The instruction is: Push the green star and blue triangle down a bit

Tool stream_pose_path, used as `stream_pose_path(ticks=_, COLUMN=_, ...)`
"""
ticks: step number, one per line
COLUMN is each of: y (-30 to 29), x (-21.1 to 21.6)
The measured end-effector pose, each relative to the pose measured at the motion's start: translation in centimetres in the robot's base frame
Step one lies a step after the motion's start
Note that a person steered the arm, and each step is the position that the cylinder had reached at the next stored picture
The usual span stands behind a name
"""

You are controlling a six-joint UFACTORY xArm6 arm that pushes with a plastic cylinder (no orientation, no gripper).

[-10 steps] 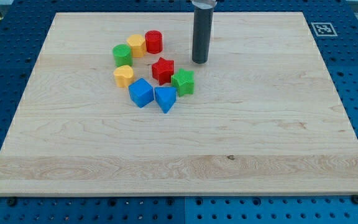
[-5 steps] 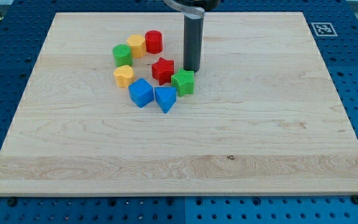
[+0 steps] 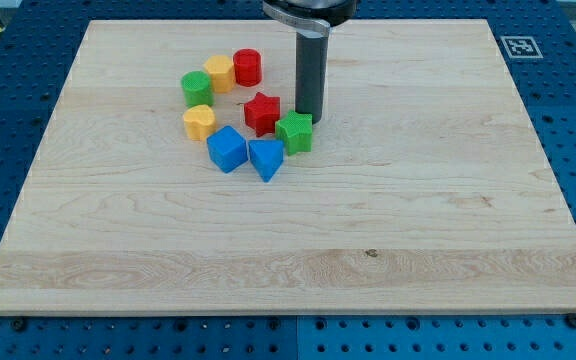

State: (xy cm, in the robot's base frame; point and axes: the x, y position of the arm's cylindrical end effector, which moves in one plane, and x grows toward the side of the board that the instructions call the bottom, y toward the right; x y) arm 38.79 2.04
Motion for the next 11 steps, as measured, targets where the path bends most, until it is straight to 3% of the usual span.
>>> stream_pose_path(ticks=11, y=-0.7, x=4.0)
